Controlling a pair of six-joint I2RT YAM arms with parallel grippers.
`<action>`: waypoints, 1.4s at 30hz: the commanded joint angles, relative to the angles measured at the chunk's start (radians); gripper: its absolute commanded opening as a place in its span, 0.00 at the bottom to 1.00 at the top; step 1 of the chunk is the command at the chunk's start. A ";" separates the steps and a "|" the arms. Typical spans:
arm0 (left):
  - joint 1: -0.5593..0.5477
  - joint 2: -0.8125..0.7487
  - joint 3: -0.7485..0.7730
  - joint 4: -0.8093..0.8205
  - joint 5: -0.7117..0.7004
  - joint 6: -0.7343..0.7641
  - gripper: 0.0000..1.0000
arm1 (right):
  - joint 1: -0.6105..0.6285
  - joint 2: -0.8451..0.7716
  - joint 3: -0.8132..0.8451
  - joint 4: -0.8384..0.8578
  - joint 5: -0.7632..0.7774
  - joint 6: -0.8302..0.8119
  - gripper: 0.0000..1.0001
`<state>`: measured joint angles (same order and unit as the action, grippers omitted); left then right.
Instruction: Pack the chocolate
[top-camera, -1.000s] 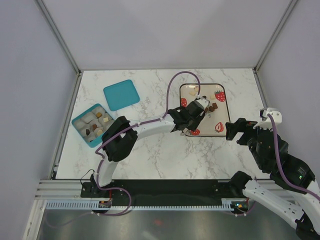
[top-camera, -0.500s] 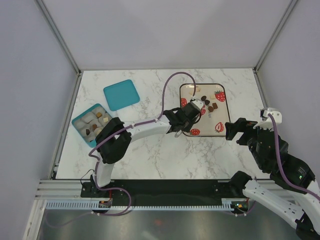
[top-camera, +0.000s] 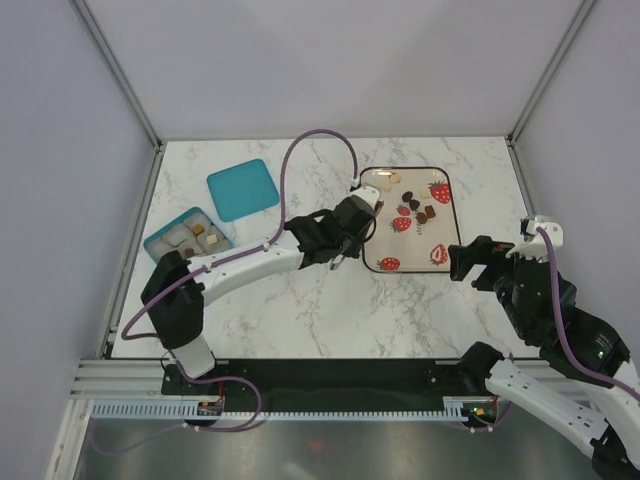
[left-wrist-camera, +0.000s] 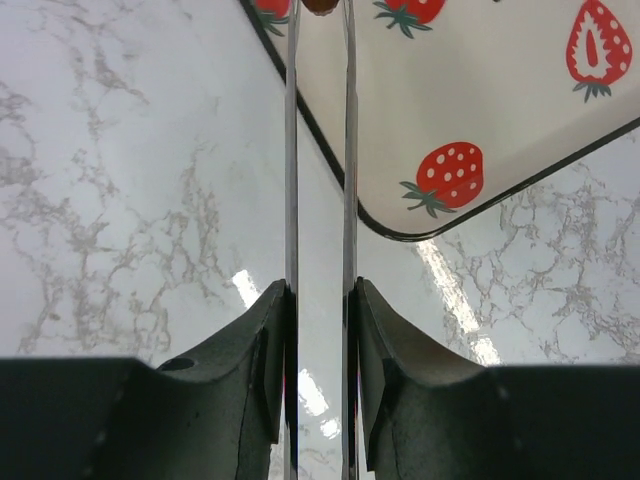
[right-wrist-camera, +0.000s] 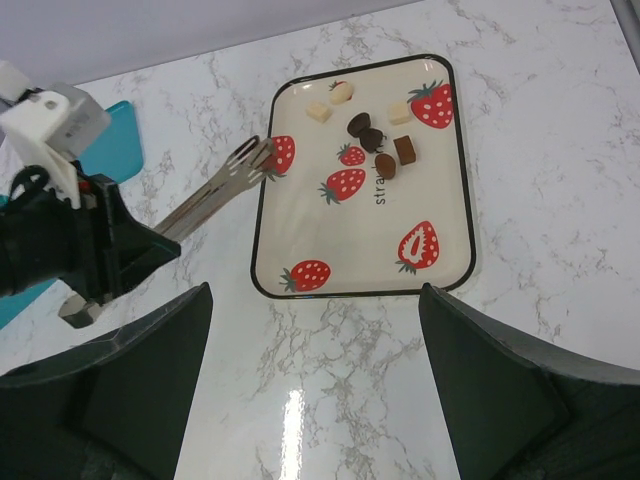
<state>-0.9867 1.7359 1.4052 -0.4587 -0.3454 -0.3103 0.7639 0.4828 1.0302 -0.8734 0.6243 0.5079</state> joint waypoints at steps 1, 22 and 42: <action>0.063 -0.134 -0.025 -0.038 -0.067 -0.076 0.37 | 0.006 -0.010 -0.005 0.022 -0.015 0.014 0.93; 0.733 -0.622 -0.337 -0.299 -0.110 -0.066 0.36 | 0.006 -0.023 -0.039 0.083 -0.046 -0.046 0.93; 0.967 -0.644 -0.407 -0.316 -0.047 -0.032 0.36 | 0.006 -0.042 -0.062 0.086 -0.049 -0.042 0.93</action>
<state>-0.0288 1.0988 1.0008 -0.7853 -0.3901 -0.3756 0.7639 0.4477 0.9749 -0.8223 0.5793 0.4744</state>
